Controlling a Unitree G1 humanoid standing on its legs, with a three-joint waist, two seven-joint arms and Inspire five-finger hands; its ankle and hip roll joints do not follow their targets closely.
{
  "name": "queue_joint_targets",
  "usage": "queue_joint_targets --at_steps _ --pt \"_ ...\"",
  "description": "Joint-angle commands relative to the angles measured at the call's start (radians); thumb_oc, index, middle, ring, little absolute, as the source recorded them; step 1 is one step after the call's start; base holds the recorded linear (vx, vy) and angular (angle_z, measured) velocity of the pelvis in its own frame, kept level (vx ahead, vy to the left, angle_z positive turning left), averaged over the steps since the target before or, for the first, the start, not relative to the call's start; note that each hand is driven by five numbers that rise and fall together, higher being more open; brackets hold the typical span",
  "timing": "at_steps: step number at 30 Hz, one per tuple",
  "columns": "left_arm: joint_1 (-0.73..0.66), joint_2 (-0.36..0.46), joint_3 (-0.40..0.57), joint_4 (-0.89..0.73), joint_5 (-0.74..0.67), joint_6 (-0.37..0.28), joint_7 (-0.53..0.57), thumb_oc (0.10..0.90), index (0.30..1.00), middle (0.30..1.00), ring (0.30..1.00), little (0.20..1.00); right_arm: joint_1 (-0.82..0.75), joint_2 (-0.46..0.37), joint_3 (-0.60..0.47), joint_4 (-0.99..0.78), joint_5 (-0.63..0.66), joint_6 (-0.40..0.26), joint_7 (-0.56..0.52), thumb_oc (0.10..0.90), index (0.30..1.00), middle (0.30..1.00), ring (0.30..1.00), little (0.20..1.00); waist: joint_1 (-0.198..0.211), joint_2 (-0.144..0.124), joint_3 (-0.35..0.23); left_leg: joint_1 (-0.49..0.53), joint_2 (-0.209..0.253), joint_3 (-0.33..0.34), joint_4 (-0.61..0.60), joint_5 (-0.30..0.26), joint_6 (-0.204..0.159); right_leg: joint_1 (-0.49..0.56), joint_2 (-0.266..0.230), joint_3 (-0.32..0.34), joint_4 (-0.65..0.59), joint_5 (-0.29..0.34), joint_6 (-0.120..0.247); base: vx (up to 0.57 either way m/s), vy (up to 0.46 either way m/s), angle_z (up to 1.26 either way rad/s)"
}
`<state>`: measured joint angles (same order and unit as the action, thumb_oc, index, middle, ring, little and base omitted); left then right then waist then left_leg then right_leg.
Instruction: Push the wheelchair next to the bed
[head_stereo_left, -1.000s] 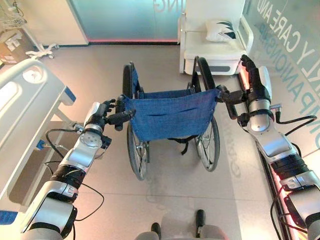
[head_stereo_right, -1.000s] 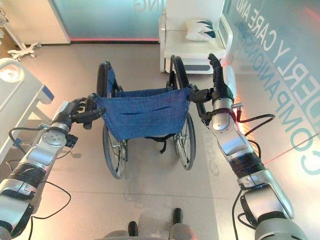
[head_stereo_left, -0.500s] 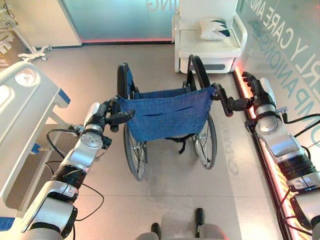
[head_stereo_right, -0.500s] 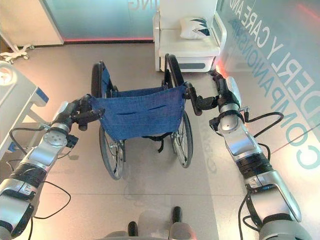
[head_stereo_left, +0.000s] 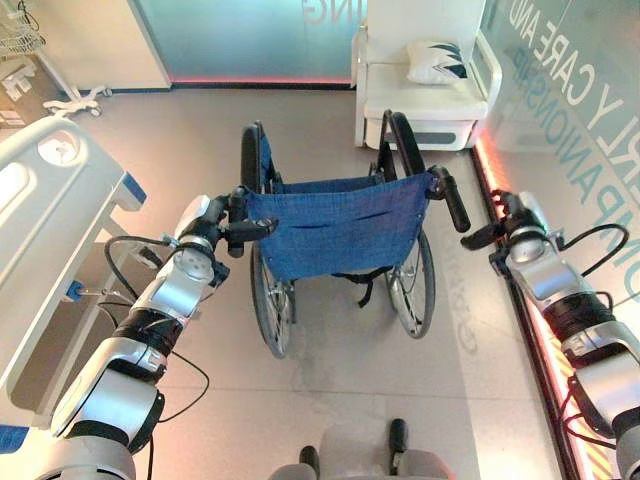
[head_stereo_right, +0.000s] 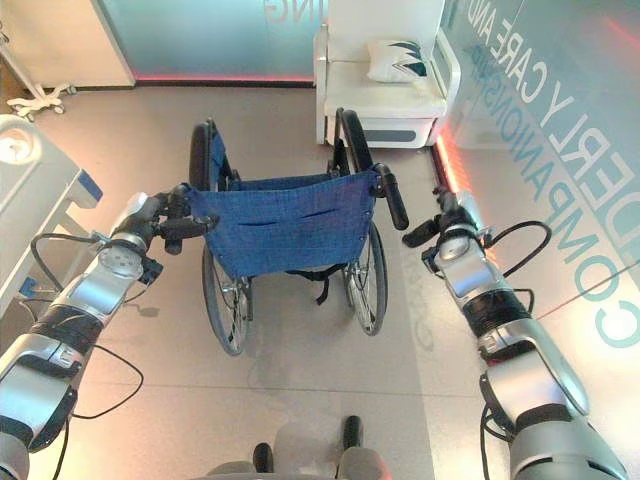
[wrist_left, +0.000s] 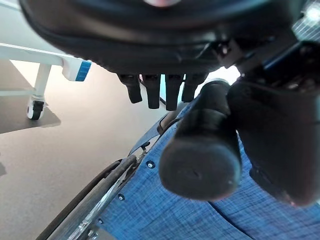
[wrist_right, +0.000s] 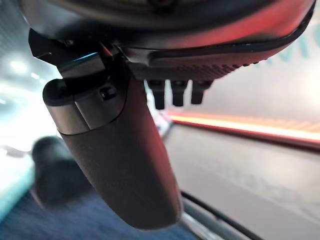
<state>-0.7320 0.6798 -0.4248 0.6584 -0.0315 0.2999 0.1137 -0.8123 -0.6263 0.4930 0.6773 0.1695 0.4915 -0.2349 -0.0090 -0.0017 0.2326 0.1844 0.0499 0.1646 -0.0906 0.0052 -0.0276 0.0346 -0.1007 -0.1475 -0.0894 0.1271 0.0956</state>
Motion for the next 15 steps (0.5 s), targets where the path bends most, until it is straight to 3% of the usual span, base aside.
queue_joint_targets --at_steps 1,4,8,11,15 --pt "-0.080 -0.008 -0.078 0.128 0.091 0.032 0.010 0.800 0.900 0.900 0.900 0.900 -0.207 -0.020 0.052 0.054 0.012 -0.029 -0.009 0.800 0.900 0.900 0.900 0.900 0.023 -0.021 -0.018 -0.055 -0.065 -0.027 0.018 0.006 0.022 0.088 0.034 -0.030 0.009 -0.069 -0.021 0.00 0.000 0.00" --pt "-0.098 -0.019 -0.091 0.147 0.091 0.035 0.020 0.800 0.900 0.900 0.900 0.900 -0.231 -0.004 0.061 0.087 0.050 -0.045 -0.012 0.800 0.900 0.900 0.900 0.900 0.026 -0.020 -0.018 -0.056 -0.066 -0.031 0.020 0.007 0.022 0.088 0.033 -0.029 0.010 -0.069 -0.022 0.00 0.000 0.00" --pt "-0.118 -0.035 -0.102 0.158 0.061 0.034 0.039 0.800 0.900 0.900 0.900 0.900 -0.273 0.031 0.050 0.055 0.140 -0.098 -0.104 0.800 0.900 0.900 0.900 0.900 0.027 -0.019 -0.010 -0.059 -0.067 -0.038 0.021 0.007 0.020 0.086 0.035 -0.027 0.015 -0.071 -0.026 0.00 0.000 0.00" --pt "-0.109 -0.038 -0.097 0.142 0.068 0.027 0.053 0.800 0.900 0.900 0.900 0.900 -0.279 0.030 0.028 -0.007 0.135 -0.094 -0.169 0.800 0.900 0.900 0.900 0.900 0.026 -0.019 -0.004 -0.062 -0.070 -0.038 0.020 0.004 0.021 0.081 0.037 -0.024 0.016 -0.070 -0.028 -0.02 0.000 0.03" --pt "-0.086 -0.034 -0.081 0.130 0.081 0.027 0.056 0.800 0.900 0.900 0.900 0.900 -0.266 -0.002 0.007 -0.060 0.075 -0.077 -0.175 0.800 0.900 0.900 0.900 0.900 0.020 -0.019 -0.008 -0.060 -0.072 -0.037 0.018 0.002 0.023 0.079 0.038 -0.021 0.015 -0.070 -0.026 0.00 0.001 0.01"
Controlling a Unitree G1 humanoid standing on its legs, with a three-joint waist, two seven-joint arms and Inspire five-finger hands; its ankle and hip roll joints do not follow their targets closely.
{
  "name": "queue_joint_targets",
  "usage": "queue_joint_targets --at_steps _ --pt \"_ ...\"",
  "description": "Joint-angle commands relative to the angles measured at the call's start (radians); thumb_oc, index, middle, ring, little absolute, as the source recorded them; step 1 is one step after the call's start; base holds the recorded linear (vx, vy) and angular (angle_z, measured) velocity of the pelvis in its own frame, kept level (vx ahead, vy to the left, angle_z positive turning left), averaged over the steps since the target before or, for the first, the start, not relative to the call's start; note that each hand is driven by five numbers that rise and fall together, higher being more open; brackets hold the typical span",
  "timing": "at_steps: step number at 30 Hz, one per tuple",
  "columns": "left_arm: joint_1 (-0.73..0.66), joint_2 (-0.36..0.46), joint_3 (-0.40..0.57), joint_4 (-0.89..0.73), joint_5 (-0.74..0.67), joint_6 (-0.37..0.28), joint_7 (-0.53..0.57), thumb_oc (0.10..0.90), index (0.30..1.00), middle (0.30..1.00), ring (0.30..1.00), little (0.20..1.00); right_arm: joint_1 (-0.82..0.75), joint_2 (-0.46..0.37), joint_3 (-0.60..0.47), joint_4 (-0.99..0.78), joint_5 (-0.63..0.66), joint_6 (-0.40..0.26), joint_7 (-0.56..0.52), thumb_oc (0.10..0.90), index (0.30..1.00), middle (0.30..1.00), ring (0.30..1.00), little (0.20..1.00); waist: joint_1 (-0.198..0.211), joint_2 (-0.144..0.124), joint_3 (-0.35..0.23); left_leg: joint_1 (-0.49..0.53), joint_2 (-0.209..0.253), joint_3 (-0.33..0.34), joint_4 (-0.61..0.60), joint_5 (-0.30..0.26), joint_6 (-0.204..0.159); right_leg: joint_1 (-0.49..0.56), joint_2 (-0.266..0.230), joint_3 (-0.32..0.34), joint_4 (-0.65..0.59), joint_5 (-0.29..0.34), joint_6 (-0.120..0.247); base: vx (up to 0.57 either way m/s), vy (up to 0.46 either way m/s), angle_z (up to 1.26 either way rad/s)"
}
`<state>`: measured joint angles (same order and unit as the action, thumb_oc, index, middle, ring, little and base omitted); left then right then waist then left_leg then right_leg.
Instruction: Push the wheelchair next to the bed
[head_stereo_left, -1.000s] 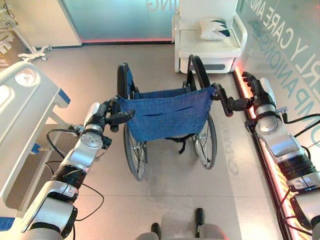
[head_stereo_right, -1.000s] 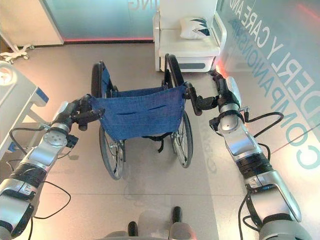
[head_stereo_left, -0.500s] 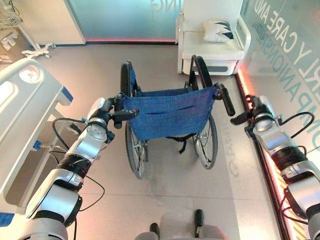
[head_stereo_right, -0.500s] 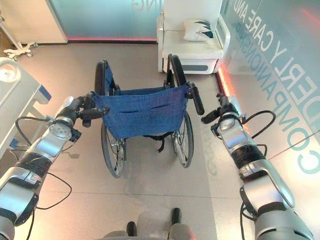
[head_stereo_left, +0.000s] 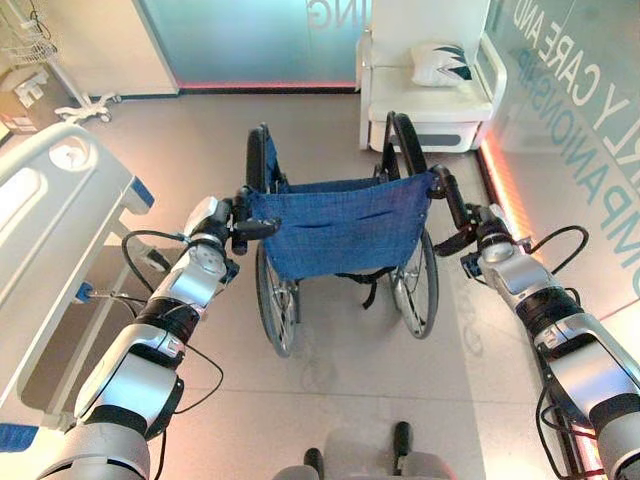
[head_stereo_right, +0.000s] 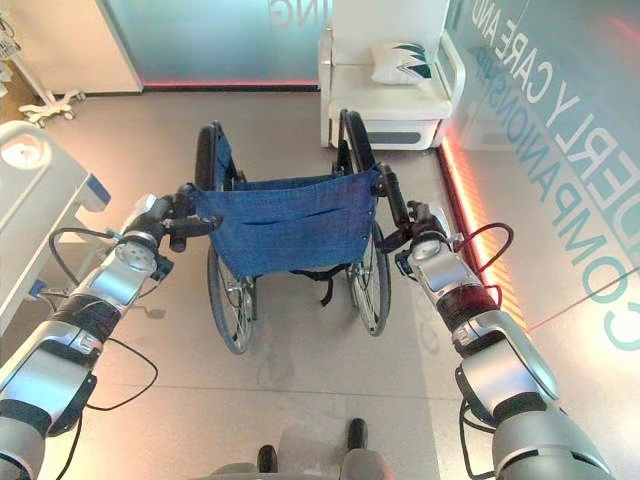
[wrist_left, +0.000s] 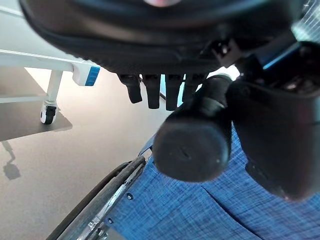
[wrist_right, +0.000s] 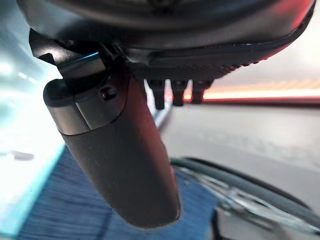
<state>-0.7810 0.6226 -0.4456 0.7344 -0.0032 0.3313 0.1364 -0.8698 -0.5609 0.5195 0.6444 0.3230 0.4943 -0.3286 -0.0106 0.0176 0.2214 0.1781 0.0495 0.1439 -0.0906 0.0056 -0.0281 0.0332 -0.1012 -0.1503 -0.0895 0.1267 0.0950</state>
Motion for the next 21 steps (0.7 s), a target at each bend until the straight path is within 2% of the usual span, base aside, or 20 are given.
queue_joint_targets --at_steps 1,5,17,21 --pt "-0.032 0.024 -0.056 0.053 0.054 -0.003 0.032 0.800 0.900 0.900 0.900 0.900 -0.207 -0.079 -0.023 -0.038 -0.101 -0.074 -0.078 0.800 0.900 0.900 0.900 0.900 0.019 -0.039 0.000 -0.053 -0.072 -0.015 0.017 0.002 0.023 0.081 0.039 -0.017 0.015 -0.070 -0.025 0.00 0.000 0.00" --pt "-0.029 0.030 -0.048 0.070 0.061 -0.006 0.020 0.800 0.900 0.900 0.900 0.900 -0.224 -0.127 -0.021 -0.046 -0.169 -0.055 -0.055 0.800 0.900 0.900 0.900 0.900 0.012 -0.041 -0.009 -0.049 -0.073 -0.008 0.018 0.000 0.026 0.084 0.041 -0.012 0.014 -0.072 -0.025 0.02 0.012 0.00" --pt "-0.034 0.022 -0.049 0.106 0.070 0.007 0.022 0.800 0.900 0.900 0.900 0.900 -0.260 -0.148 -0.009 -0.062 -0.183 -0.052 -0.052 0.800 0.900 0.900 0.900 0.900 0.004 -0.046 -0.006 -0.047 -0.070 -0.002 0.019 -0.002 0.029 0.084 0.044 0.001 0.014 -0.073 -0.025 0.00 0.000 0.00" --pt "-0.027 0.022 -0.042 0.114 0.070 0.004 0.029 0.800 0.900 0.900 0.900 0.900 -0.269 -0.158 -0.016 -0.082 -0.150 -0.050 -0.024 0.800 0.900 0.900 0.900 0.900 0.000 -0.048 -0.007 -0.045 -0.070 -0.001 0.018 -0.003 0.028 0.083 0.044 0.004 0.015 -0.073 -0.024 0.00 0.000 0.00"
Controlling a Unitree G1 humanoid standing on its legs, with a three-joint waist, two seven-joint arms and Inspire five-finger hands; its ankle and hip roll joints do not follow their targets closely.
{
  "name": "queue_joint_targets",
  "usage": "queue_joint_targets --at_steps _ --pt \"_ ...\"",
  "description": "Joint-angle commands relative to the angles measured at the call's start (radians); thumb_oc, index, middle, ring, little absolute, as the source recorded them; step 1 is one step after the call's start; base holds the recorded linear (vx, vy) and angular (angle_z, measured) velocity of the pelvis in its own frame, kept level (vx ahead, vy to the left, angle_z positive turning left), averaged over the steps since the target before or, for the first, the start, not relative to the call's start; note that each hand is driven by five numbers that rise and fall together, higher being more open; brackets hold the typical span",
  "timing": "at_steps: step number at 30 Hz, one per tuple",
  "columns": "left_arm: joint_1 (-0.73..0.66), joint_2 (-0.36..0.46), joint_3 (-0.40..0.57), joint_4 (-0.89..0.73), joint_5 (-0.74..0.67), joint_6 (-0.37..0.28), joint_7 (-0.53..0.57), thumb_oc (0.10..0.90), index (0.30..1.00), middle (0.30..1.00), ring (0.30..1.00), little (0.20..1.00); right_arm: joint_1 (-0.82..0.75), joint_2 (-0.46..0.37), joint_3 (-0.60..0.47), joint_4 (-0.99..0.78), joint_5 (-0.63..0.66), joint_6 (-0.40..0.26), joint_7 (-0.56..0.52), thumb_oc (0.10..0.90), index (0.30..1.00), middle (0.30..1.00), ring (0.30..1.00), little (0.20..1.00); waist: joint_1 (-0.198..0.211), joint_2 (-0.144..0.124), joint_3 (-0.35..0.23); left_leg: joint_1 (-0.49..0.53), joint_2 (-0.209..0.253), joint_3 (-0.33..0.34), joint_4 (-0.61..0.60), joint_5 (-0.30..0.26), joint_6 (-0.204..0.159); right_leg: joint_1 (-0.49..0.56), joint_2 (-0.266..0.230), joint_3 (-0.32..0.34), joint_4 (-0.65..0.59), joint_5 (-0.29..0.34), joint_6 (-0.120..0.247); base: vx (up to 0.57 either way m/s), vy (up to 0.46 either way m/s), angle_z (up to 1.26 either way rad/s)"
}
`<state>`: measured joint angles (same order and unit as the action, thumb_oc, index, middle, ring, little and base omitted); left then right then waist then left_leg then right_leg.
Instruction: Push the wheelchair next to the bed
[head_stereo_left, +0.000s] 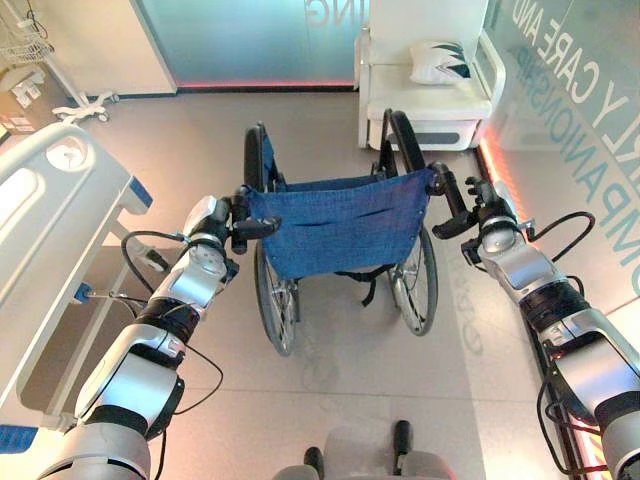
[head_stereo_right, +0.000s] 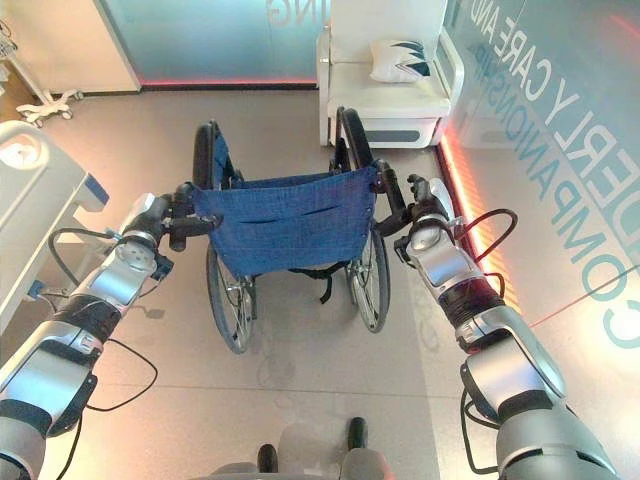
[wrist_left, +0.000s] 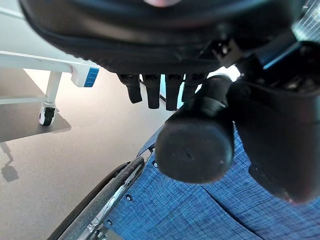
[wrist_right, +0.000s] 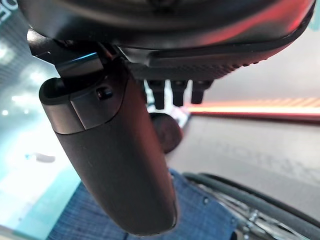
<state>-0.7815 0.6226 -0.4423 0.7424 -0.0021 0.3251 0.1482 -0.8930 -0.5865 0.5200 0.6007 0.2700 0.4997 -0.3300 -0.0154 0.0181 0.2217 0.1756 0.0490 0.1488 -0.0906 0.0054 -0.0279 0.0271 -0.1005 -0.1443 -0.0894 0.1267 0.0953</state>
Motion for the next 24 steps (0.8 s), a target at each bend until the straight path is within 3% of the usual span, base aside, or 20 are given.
queue_joint_targets --at_steps 1,7,11,18,24 --pt "-0.025 0.023 -0.041 0.107 0.072 0.010 0.017 0.800 0.900 0.900 0.900 0.900 -0.245 -0.133 -0.018 -0.045 -0.083 -0.057 -0.008 0.800 0.900 0.900 0.900 0.900 0.004 -0.050 -0.008 -0.043 -0.069 -0.004 0.017 -0.003 0.028 0.089 0.044 -0.002 0.014 -0.073 -0.024 0.00 0.000 0.00" --pt "-0.022 0.021 -0.035 0.105 0.082 0.018 0.013 0.800 0.900 0.900 0.900 0.900 -0.237 -0.123 -0.011 -0.075 -0.067 -0.061 0.088 0.800 0.900 0.900 0.900 0.900 0.001 -0.054 -0.008 -0.045 -0.069 -0.002 0.018 -0.002 0.028 0.085 0.044 -0.001 0.015 -0.074 -0.026 0.00 0.000 0.00" --pt "-0.025 0.022 -0.037 0.114 0.081 0.012 0.011 0.800 0.900 0.900 0.900 0.900 -0.237 -0.124 0.001 -0.071 -0.092 -0.081 0.097 0.800 0.900 0.900 0.900 0.900 0.001 -0.056 -0.004 -0.044 -0.068 0.001 0.019 -0.002 0.028 0.087 0.043 -0.002 0.015 -0.073 -0.026 0.00 0.000 0.00" --pt "-0.025 0.015 -0.046 0.137 0.074 -0.002 0.020 0.800 0.900 0.900 0.900 0.900 -0.286 -0.163 0.004 -0.060 -0.169 -0.119 -0.030 0.800 0.900 0.900 0.900 0.900 -0.001 -0.060 -0.009 -0.041 -0.068 0.001 0.019 -0.006 0.030 0.090 0.048 0.003 0.015 -0.076 -0.024 0.00 0.000 0.00" --pt "0.002 0.018 -0.029 0.121 0.078 -0.002 0.025 0.800 0.900 0.900 0.900 0.900 -0.301 -0.196 -0.039 -0.163 -0.116 -0.147 -0.102 0.800 0.900 0.900 0.900 0.900 -0.005 -0.059 -0.015 -0.043 -0.070 0.002 0.018 -0.008 0.032 0.085 0.052 0.011 0.016 -0.078 -0.023 0.00 0.000 0.00"
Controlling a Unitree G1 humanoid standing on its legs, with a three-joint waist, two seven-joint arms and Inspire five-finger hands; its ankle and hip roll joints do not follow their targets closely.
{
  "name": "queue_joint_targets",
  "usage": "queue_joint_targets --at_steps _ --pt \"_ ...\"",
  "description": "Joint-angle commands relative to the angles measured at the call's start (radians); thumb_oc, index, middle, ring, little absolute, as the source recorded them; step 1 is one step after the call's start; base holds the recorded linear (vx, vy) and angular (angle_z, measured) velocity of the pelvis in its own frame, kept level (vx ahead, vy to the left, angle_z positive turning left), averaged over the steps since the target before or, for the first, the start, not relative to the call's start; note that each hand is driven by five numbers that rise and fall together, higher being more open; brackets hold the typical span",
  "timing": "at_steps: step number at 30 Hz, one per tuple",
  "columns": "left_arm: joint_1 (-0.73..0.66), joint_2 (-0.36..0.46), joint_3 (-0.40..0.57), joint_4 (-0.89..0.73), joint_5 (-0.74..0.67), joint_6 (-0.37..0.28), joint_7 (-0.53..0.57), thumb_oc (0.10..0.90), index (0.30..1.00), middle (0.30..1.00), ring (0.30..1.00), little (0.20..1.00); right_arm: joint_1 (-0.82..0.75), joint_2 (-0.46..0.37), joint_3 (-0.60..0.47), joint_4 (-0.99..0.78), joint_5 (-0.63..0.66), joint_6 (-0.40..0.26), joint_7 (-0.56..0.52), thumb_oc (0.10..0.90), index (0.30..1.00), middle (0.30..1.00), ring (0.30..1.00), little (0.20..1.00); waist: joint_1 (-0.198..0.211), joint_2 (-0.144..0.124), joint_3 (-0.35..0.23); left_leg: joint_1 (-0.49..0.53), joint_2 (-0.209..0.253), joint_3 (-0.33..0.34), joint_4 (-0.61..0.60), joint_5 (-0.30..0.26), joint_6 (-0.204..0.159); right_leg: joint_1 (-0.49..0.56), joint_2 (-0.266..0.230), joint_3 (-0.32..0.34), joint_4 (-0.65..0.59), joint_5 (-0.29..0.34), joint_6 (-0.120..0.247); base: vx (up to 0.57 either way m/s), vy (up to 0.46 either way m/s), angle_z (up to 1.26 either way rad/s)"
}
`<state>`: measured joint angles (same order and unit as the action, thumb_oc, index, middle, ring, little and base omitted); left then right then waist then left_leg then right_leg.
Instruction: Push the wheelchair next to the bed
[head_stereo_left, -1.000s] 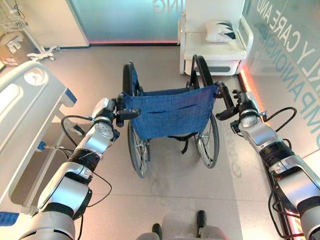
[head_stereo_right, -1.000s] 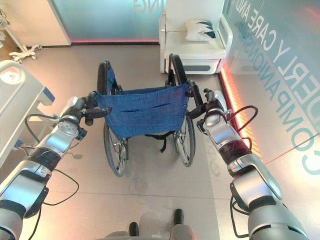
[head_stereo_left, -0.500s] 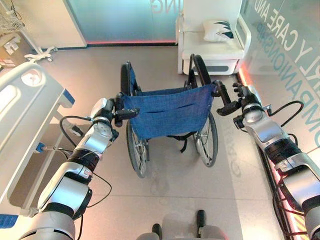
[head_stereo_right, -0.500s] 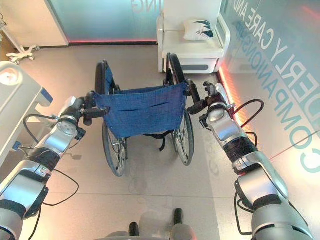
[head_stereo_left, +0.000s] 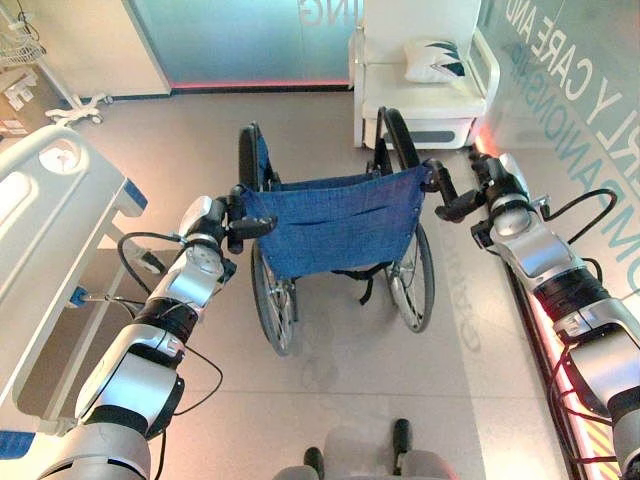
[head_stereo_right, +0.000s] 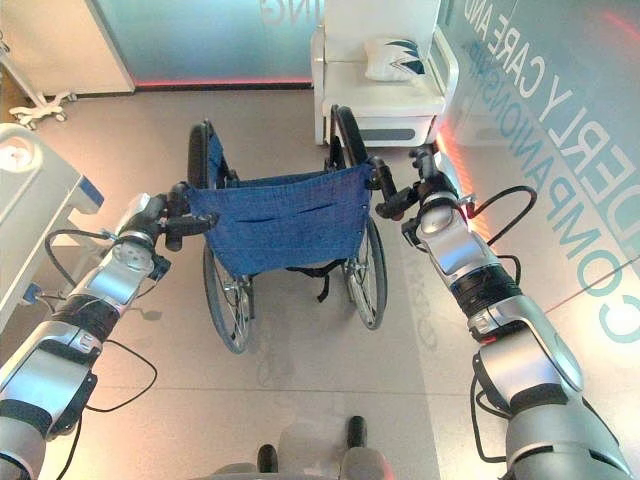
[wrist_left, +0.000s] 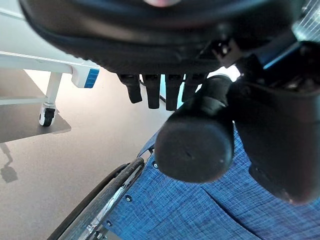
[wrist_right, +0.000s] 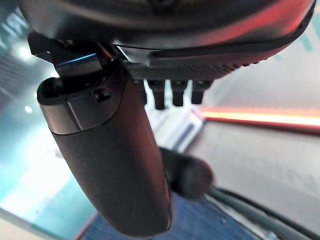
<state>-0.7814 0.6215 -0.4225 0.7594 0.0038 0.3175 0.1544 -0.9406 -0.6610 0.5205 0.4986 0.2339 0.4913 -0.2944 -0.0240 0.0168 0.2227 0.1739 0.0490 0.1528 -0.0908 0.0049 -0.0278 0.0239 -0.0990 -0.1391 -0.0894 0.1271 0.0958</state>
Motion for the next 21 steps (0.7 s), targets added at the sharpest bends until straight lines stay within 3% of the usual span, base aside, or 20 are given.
queue_joint_targets --at_steps 1,10,21 --pt "0.004 0.020 -0.048 0.103 0.073 0.005 0.019 0.800 0.900 0.900 0.900 0.900 -0.252 -0.122 -0.042 -0.065 -0.076 -0.139 -0.137 0.800 0.900 0.900 0.900 0.900 0.003 -0.058 -0.017 -0.041 -0.070 -0.002 0.018 -0.007 0.032 0.088 0.050 0.006 0.016 -0.079 -0.023 0.00 0.000 0.00" --pt "0.012 0.024 -0.029 0.099 0.072 0.007 0.014 0.800 0.900 0.900 0.900 0.900 -0.182 -0.088 -0.085 -0.150 -0.058 -0.126 -0.069 0.800 0.900 0.900 0.900 0.900 -0.005 -0.053 -0.015 -0.041 -0.069 0.002 0.019 -0.010 0.030 0.086 0.048 0.005 0.017 -0.079 -0.024 0.00 0.000 0.00" --pt "-0.020 -0.005 -0.060 0.081 0.049 0.024 0.030 0.800 0.900 0.900 0.900 0.900 -0.169 -0.026 -0.009 -0.022 -0.089 -0.026 0.030 0.800 0.900 0.900 0.900 0.900 0.012 -0.052 -0.014 -0.047 -0.070 -0.006 0.018 -0.006 0.028 0.086 0.043 -0.013 0.016 -0.078 -0.024 0.00 0.000 0.00"
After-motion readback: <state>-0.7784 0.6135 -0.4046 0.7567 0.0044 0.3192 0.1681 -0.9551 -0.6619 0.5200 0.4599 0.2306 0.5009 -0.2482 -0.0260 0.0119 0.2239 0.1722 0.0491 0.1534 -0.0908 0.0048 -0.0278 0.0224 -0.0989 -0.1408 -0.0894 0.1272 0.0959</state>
